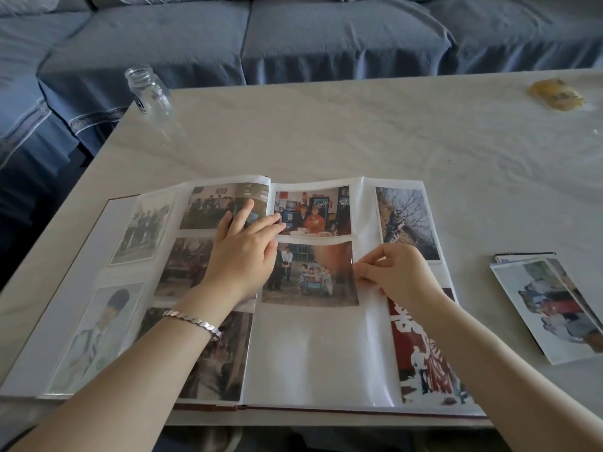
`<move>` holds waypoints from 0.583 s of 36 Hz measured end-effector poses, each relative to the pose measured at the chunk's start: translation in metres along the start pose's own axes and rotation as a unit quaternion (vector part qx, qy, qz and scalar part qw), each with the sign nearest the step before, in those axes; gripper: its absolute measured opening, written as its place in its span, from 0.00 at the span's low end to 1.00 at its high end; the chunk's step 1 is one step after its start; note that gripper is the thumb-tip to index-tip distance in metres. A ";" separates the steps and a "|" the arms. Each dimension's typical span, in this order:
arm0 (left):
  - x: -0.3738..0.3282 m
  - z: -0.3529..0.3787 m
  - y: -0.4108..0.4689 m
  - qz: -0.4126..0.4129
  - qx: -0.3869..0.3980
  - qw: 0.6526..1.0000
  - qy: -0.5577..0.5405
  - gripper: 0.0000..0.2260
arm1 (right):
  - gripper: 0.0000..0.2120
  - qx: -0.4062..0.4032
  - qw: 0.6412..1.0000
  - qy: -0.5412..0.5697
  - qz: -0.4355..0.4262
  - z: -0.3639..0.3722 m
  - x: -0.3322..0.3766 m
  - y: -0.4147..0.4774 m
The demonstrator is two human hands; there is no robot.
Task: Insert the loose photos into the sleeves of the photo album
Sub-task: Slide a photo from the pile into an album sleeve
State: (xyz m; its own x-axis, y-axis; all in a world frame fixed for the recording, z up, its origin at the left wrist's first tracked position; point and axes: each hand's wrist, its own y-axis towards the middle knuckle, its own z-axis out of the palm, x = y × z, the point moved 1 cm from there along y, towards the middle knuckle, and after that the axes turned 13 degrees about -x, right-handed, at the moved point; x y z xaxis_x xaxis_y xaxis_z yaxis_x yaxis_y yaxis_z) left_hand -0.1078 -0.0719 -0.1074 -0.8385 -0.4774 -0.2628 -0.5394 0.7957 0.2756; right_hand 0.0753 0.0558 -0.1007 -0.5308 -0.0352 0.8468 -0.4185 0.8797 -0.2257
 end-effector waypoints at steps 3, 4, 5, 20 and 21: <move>0.001 0.000 0.000 0.003 -0.002 1.000 0.000 0.17 | 0.08 0.001 1.000 -0.023 -0.002 0.002 0.000 0.002; 0.000 0.000 0.000 0.003 -0.001 1.000 0.002 0.17 | 0.08 -0.011 0.999 -0.038 -0.005 0.003 -0.002 0.003; 0.000 0.000 -0.001 0.004 0.001 1.000 0.003 0.17 | 0.07 -0.026 0.998 -0.049 -0.008 0.004 -0.003 0.002; -0.046 0.008 -0.021 0.050 0.146 0.969 0.194 0.27 | 0.08 -0.080 0.995 -0.042 -0.047 -0.003 -0.016 -0.007; -0.052 0.011 -0.025 0.063 0.154 0.971 0.174 0.27 | 0.06 -0.090 0.993 -0.054 -0.061 -0.005 -0.017 -0.009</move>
State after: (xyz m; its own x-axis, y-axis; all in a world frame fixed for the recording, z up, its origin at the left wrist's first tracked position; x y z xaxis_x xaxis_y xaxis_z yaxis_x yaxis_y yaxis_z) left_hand -0.0499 -0.0625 -0.1111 -0.9003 -0.4238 0.0987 -0.4275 0.9039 -0.0178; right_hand 0.0916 0.0509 -0.1103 -0.5638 -0.1887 0.8041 -0.3510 0.9360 -0.0265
